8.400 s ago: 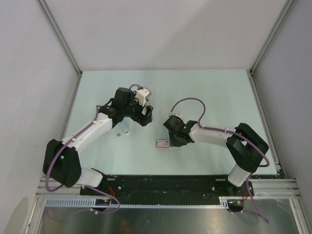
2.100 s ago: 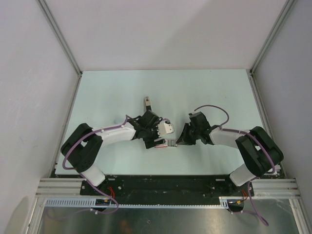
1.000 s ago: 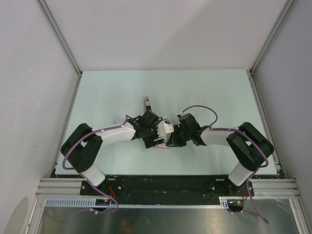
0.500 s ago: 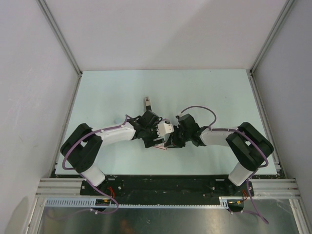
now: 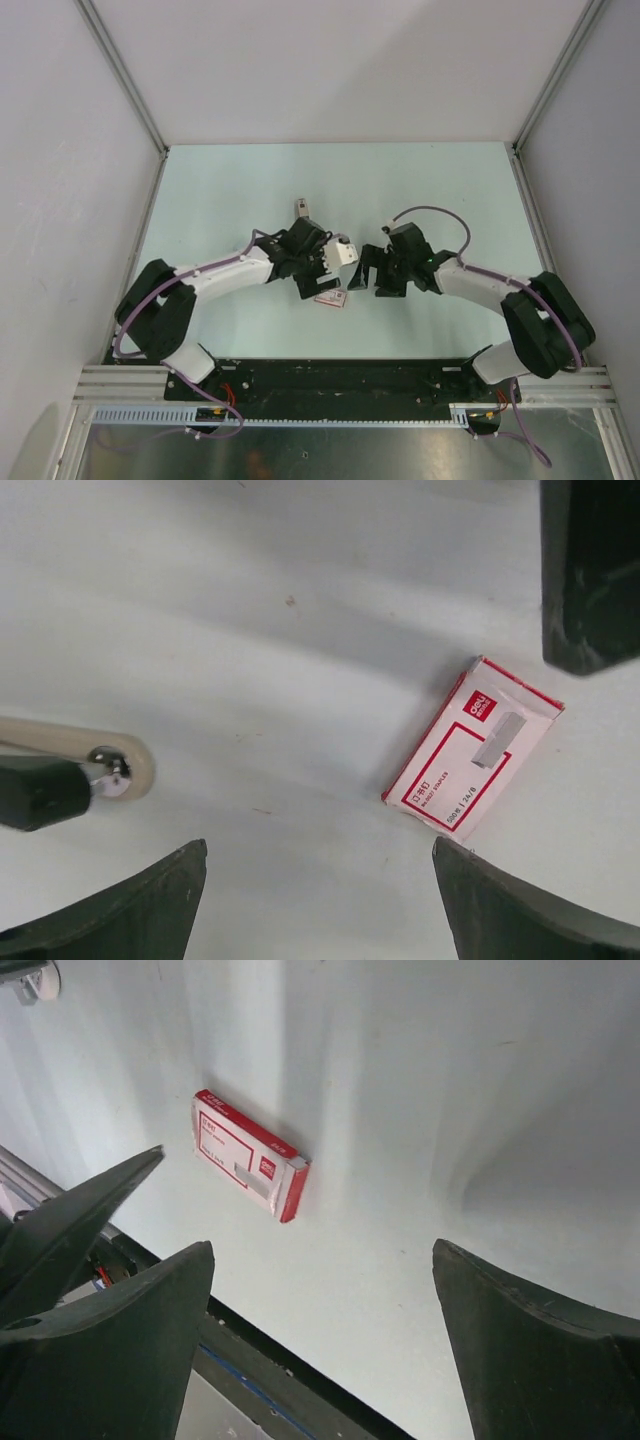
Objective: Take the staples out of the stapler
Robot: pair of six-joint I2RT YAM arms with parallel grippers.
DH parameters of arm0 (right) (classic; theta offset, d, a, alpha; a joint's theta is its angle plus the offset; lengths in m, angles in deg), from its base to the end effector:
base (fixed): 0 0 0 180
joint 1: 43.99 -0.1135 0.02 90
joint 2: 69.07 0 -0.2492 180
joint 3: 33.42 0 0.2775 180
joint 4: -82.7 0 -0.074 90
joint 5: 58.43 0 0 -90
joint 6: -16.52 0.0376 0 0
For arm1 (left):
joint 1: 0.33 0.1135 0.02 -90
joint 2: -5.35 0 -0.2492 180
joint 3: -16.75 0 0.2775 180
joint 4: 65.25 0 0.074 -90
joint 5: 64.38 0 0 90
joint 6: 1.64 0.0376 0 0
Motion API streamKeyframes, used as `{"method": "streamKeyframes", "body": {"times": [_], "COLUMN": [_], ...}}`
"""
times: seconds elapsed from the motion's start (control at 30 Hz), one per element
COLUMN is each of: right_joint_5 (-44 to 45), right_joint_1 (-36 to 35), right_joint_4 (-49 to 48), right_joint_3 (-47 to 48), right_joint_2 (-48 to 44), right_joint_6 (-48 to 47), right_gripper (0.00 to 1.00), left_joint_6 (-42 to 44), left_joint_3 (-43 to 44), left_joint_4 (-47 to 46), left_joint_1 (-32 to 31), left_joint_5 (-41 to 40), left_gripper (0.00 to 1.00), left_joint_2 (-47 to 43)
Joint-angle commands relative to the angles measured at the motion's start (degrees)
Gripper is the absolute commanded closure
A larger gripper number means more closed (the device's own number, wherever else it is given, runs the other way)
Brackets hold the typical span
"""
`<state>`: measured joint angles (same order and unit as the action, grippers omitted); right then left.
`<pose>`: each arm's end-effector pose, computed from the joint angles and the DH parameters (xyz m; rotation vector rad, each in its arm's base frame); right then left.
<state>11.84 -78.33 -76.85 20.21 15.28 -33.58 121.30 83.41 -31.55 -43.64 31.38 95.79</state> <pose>0.2427 0.1812 0.1345 -0.0337 2.6542 0.9309 0.2417 -0.2331 0.1569 1.6216 2.0050 -0.1971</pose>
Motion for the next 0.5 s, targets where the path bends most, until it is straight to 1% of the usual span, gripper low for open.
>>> {"method": "streamKeyframes", "body": {"times": [0.0,0.07,0.23,0.47], "right_joint_5": [1.52,2.82,3.78,4.1], "right_joint_1": [3.04,4.22,6.64,7.59], "right_joint_4": [7.49,8.82,12.31,13.04], "right_joint_3": [2.8,3.81,8.98,13.23], "right_joint_2": [-5.43,-6.73,-6.55,-7.56], "right_joint_6": [-5.71,-6.83,-9.54,-11.3], "right_gripper": [0.02,0.01,0.01,0.01], "left_joint_6": [-3.11,-4.66,-9.1,-15.11], "left_joint_3": [4.96,7.08,12.69,14.97], "left_joint_4": [3.12,4.4,7.33,7.69], "left_joint_1": [2.24,4.63,12.79,21.04], "left_joint_5": [2.78,4.79,11.5,16.99], "left_gripper": [0.01,0.01,0.01,0.01], "left_joint_2": [-5.79,-7.35,-10.36,-13.82]}}
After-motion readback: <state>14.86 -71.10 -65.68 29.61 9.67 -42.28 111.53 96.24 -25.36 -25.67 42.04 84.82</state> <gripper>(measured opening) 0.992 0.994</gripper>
